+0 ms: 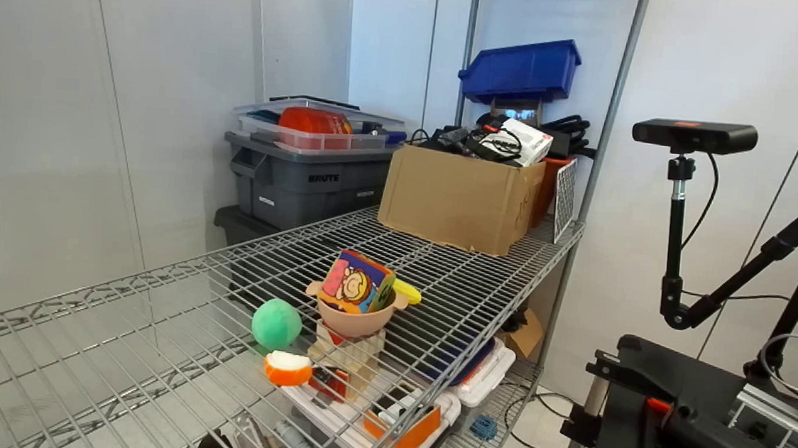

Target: Move the cob of maize to the left

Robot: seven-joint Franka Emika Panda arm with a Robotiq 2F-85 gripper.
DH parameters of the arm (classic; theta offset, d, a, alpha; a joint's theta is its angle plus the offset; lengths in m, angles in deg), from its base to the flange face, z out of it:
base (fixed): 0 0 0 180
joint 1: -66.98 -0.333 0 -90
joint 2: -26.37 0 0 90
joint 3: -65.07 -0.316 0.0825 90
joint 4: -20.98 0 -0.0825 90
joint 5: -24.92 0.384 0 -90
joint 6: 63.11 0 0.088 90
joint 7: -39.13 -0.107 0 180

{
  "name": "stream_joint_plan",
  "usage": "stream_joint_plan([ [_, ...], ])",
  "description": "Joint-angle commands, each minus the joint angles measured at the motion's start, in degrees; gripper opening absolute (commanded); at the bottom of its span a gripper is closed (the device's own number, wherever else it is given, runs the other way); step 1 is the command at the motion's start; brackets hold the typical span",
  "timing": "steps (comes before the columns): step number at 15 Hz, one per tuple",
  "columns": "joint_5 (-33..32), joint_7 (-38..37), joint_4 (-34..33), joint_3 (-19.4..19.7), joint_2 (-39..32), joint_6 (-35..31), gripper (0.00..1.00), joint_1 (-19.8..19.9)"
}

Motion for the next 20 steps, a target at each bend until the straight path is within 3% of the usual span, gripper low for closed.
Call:
stream_joint_plan([
  [1, 0.27, 0.30, -0.14, -0.44, -0.17, 0.12, 1.00, 0.61],
  [3, 0.27, 0.30, -0.14, -0.44, -0.17, 0.12, 1.00, 0.61],
  [7, 1.56, 1.01, -4.31, 1.37, -10.53, -3.76, 1.00, -0.01],
  [11, 5.16, 1.71, -10.55, 4.09, -24.45, -9.20, 1.00, -2.26],
  [14, 11.56, 1.57, -16.28, 4.74, -35.76, -13.24, 1.00, -2.86],
  [20, 22.11, -0.93, -31.14, -3.03, -57.66, -22.56, 1.00, 4.14],
])
